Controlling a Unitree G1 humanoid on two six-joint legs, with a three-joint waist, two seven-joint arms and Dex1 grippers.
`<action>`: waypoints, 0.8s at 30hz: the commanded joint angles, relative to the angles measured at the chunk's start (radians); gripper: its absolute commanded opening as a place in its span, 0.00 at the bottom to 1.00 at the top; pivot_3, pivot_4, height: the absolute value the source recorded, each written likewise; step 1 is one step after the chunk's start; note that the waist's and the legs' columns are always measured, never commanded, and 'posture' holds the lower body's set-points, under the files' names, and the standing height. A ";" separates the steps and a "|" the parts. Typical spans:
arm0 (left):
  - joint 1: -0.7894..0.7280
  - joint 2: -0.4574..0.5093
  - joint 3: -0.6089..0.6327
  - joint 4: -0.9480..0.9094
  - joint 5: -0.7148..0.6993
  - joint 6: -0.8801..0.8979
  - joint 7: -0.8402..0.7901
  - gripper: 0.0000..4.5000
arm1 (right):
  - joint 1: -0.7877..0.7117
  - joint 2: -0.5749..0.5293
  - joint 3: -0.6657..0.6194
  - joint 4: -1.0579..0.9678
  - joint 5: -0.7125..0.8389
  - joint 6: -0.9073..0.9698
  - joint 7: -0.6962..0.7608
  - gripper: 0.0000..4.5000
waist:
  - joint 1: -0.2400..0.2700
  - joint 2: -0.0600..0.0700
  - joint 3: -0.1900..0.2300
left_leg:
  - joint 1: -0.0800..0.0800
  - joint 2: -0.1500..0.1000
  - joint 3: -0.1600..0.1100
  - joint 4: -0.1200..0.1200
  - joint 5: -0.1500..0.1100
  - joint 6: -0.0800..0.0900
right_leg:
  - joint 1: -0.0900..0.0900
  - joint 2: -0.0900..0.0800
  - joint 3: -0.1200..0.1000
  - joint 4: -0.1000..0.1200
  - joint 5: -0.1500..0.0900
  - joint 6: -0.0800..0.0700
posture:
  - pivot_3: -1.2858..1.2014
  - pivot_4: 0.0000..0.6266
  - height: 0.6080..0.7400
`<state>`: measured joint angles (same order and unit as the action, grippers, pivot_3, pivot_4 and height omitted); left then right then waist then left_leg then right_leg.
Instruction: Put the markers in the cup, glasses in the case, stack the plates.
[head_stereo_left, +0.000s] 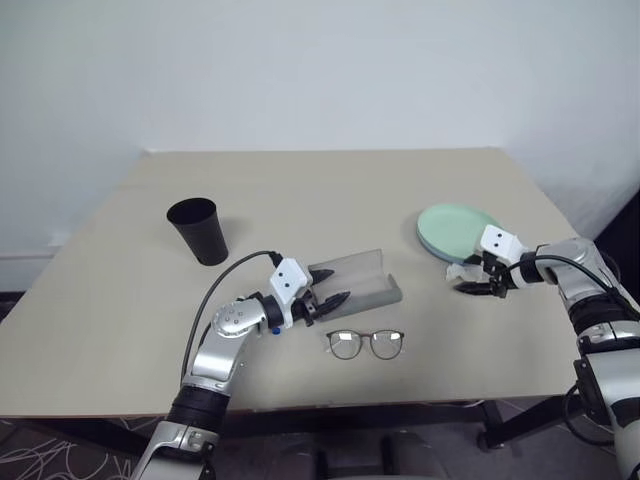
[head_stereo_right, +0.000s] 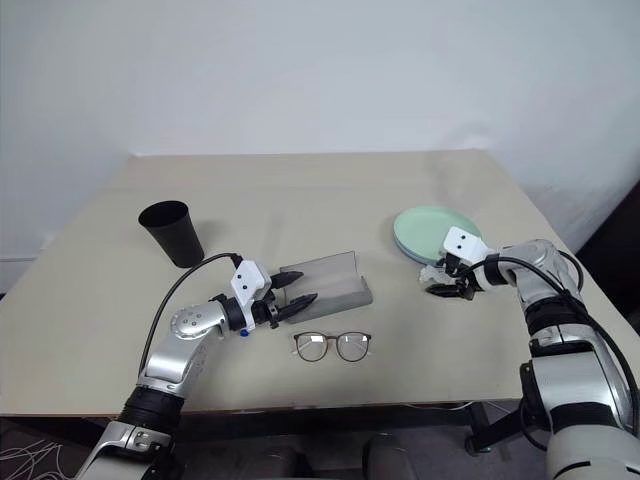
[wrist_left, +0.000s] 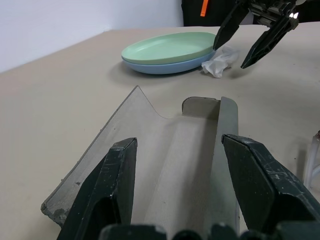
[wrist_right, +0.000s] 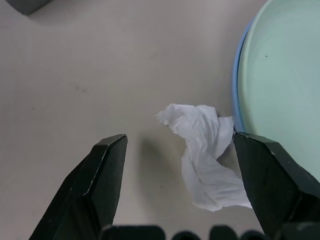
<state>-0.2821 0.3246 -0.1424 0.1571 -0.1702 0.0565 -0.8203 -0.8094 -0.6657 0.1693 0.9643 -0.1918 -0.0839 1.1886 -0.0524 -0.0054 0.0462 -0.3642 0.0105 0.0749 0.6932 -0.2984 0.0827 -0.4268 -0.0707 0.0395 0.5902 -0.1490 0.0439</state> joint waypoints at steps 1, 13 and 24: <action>-0.019 0.001 0.000 -0.018 -0.003 -0.016 -0.004 0.63 | -0.004 -0.027 0.005 -0.041 -0.001 -0.023 0.000 0.81 | 0.000 0.000 0.000 | 0.000 0.000 0.000 0.000 0.000 0.000 | 0.000 0.000 0.000 0.000 0.000 0.000 | 0.52 0.00 0.94; -0.019 -0.001 -0.001 -0.018 -0.003 -0.016 -0.005 0.63 | -0.008 -0.029 0.044 0.019 -0.043 -0.051 -0.079 0.39 | 0.000 0.000 0.000 | 0.000 0.000 0.000 0.000 0.000 0.000 | 0.000 0.000 0.000 0.000 0.000 0.000 | 0.52 0.00 0.94; -0.026 -0.007 -0.002 -0.005 0.000 -0.022 -0.009 0.63 | -0.007 -0.038 0.016 -0.028 0.009 -0.067 -0.041 0.01 | 0.000 0.000 0.000 | 0.000 0.000 0.000 0.000 0.000 0.000 | 0.000 0.000 0.000 0.000 0.000 0.000 | 0.52 0.00 0.94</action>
<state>-0.2823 0.3186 -0.1425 0.1685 -0.1695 0.0542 -0.8285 -0.8028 -0.6861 0.2170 0.9831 -0.2239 -0.1358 1.1300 -0.0523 -0.0054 0.0462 -0.3643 0.0103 0.0748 0.6936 -0.2984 0.0828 -0.4264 -0.0707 0.0395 0.5901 -0.1491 0.0438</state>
